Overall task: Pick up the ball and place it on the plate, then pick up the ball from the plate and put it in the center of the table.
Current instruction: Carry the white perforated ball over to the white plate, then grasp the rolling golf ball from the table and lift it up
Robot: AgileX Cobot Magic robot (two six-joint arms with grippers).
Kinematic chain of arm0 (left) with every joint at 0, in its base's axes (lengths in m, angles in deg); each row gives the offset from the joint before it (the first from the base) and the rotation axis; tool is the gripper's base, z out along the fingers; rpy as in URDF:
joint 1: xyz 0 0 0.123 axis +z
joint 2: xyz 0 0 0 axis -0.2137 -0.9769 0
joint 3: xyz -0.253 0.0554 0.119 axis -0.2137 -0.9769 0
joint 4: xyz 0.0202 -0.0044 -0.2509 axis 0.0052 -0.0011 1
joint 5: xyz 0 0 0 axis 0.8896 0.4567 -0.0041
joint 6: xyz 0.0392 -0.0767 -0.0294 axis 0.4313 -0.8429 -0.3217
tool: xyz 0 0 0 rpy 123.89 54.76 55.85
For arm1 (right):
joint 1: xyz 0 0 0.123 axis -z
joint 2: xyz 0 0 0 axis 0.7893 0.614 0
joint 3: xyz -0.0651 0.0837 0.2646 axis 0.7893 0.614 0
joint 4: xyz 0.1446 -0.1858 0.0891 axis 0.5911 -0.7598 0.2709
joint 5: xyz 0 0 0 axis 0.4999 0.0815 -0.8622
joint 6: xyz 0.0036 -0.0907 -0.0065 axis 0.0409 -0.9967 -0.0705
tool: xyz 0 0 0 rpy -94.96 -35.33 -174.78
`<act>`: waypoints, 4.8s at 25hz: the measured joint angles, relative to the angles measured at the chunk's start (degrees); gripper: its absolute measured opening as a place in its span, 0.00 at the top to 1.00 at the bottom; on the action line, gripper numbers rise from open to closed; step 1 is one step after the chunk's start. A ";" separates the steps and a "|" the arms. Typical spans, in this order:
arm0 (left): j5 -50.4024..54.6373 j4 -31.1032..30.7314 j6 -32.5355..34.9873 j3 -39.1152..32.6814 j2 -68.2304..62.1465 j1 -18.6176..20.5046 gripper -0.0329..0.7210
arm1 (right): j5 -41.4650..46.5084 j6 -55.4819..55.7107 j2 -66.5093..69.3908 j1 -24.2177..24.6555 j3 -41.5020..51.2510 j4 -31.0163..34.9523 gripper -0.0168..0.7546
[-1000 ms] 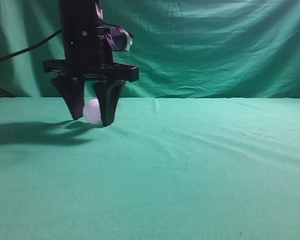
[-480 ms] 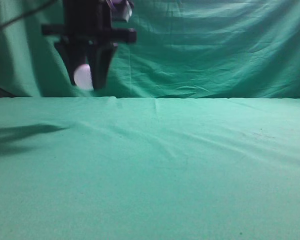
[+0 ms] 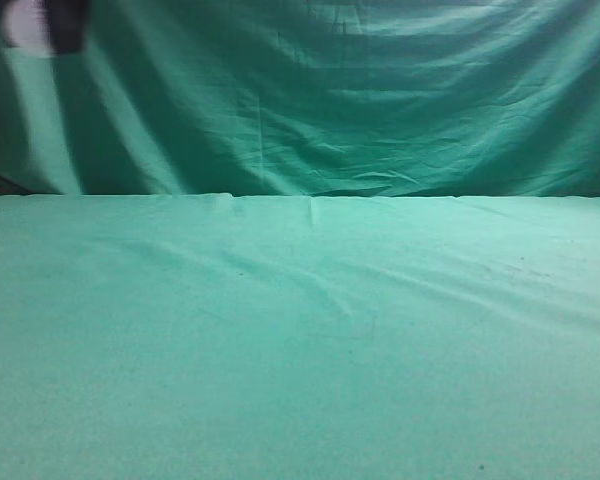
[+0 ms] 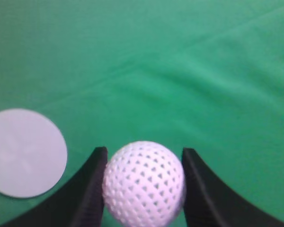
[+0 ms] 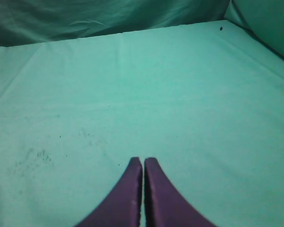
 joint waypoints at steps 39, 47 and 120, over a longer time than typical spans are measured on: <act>-35.86 -1.73 -1.34 -26.08 -2.44 32.86 0.56 | 0.00 0.00 0.00 0.00 0.00 0.13 0.98; -37.06 1.78 -1.34 -25.62 -3.37 32.86 0.47 | 0.00 0.00 0.00 0.00 0.00 0.13 0.98; -40.42 15.72 11.17 -61.56 73.48 4.73 0.89 | 21.24 -27.76 21.06 -0.20 -25.25 20.25 0.98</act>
